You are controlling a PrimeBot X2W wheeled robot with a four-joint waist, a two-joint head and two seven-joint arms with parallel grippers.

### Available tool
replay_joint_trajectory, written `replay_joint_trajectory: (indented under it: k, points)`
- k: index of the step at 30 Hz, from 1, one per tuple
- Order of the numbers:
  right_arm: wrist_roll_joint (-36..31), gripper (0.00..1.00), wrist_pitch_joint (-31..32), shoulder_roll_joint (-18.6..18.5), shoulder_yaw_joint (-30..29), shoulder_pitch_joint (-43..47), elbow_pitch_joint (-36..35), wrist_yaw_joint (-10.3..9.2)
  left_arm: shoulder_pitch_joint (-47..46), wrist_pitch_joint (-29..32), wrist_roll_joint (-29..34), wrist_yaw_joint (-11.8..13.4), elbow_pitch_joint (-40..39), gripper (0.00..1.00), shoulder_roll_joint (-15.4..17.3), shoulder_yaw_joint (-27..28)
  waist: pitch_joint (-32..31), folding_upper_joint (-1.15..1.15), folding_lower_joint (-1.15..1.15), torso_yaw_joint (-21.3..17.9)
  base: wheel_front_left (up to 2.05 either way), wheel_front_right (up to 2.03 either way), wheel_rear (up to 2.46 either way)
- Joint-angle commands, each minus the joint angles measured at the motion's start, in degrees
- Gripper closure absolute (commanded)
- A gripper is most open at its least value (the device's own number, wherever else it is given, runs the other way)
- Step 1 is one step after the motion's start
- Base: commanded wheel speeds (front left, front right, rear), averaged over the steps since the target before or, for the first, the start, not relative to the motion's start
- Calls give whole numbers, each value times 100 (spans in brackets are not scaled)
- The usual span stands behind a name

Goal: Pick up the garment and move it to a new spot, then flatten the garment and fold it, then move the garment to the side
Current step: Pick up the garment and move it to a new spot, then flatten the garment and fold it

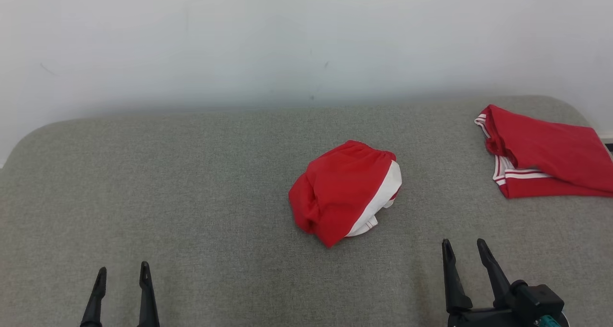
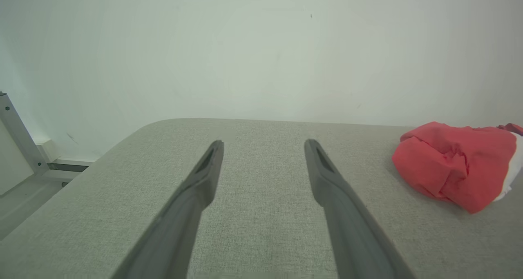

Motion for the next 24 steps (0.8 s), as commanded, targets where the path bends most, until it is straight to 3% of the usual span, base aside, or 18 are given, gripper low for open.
replay_joint_trajectory:
  k: [1,10,17,24]
  points:
    - [25,0,-26,-4,27,88,15,-15,114,-16,15,-40,-76,0,-119,84,-11,0,0,26,0,0,0]
    - [36,0,-25,-8,72,91,41,-15,260,-16,260,-259,-140,0,-328,422,26,0,0,29,0,0,0]
    - [42,0,-26,-31,92,23,94,-15,265,-16,515,-572,-93,0,-341,401,68,0,0,18,0,0,0]
    - [21,0,-25,-32,66,-2,142,-15,236,-16,574,-672,-66,0,-404,524,104,0,0,22,0,0,0]
